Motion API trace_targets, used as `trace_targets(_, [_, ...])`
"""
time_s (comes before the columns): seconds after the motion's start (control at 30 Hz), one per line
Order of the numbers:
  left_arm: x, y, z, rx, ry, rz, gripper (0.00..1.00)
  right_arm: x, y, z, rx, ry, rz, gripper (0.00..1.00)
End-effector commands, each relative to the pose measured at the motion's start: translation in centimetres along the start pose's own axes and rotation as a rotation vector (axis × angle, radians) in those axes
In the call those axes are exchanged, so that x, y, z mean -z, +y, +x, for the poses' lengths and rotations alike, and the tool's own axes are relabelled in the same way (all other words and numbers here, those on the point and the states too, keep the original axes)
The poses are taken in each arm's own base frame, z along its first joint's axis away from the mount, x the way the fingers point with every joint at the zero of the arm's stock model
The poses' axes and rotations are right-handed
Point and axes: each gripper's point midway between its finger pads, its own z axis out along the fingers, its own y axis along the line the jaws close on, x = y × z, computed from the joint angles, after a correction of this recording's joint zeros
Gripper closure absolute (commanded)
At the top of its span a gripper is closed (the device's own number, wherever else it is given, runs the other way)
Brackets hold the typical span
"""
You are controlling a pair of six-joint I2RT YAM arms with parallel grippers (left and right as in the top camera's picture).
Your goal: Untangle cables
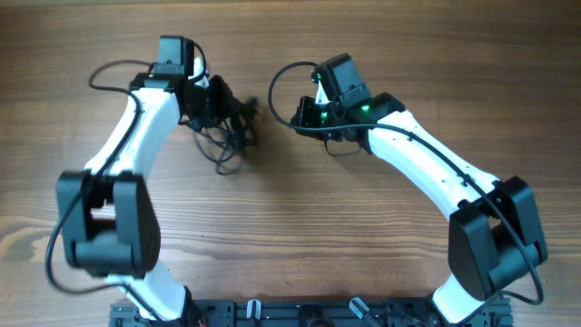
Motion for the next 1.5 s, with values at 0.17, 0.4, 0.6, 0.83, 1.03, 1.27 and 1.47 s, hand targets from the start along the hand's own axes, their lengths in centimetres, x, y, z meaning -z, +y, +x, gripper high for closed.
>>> trace_targets(0.17, [2.9, -1.5, -0.3, -0.115, -0.095, -0.060, 0.59, -0.9, 0.4, 2.4, -0.205, 0.100, -0.011, 0.45])
trace_targets(0.4, [3.5, 1.1, -1.6, -0.118, -0.193, -0.235, 0.51, -5.3, 1.4, 3.9, -0.123, 0.141, -0.045, 0.49])
trace_targets(0.6, [3.9, 2.0, -2.4, -0.116, -0.235, -0.293, 0.47, -7.7, 3.3, 3.7, -0.138, 0.170, -0.179, 0.56])
trace_targets(0.83, [3.9, 2.0, -3.5, -0.079, -0.291, -0.297, 0.68, -9.3, 3.2, 2.9, -0.115, 0.137, -0.212, 0.59])
trace_targets(1.03, [3.3, 2.0, -1.6, 0.109, -0.221, -0.254, 0.75, -9.5, 2.6, 2.3, -0.008, 0.090, -0.180, 0.64])
trace_targets(1.27, [2.5, 2.5, -0.4, 0.249, -0.183, -0.242, 0.85, -9.7, 1.2, 0.4, -0.023, -0.001, -0.113, 0.64])
trace_targets(1.47, [0.4, 3.4, -0.6, 0.392, -0.201, -0.229, 0.83, -9.5, 0.6, -0.5, 0.004, -0.029, -0.100, 0.63])
